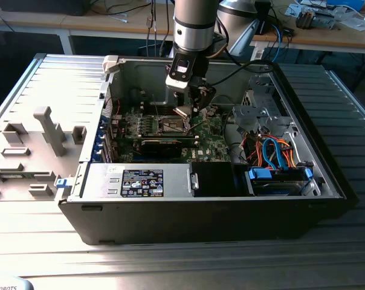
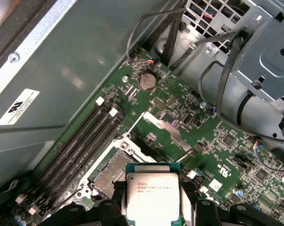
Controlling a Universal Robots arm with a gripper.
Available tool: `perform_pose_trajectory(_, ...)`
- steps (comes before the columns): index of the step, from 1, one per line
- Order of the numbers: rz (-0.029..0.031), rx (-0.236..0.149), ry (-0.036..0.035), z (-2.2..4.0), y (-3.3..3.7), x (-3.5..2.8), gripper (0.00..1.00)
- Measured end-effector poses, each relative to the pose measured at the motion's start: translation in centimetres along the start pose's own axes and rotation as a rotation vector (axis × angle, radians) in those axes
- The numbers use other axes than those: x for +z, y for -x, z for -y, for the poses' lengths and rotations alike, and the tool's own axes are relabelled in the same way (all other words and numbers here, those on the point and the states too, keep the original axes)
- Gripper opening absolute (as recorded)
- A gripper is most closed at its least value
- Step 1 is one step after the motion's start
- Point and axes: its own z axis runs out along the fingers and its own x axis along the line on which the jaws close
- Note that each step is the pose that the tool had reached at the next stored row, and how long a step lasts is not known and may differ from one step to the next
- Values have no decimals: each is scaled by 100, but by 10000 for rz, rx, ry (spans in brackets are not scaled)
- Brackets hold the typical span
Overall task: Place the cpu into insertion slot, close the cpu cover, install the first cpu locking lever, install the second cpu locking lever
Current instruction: 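Place the cpu into insertion slot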
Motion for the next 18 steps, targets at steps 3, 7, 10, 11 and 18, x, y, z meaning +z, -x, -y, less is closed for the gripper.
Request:
perform_pose_trajectory(3, 0, 27, 0, 0, 0, 0, 54)
perform_pose_trajectory(7, 1, 66, 0, 0, 0, 0, 54)
perform_pose_trajectory(10, 2, 93, 0, 0, 0, 0, 54)
perform_pose_trajectory(11, 2, 102, 0, 0, 0, 0, 54)
perform_pose_trajectory(18, 4, 166, 0, 0, 0, 0, 54)
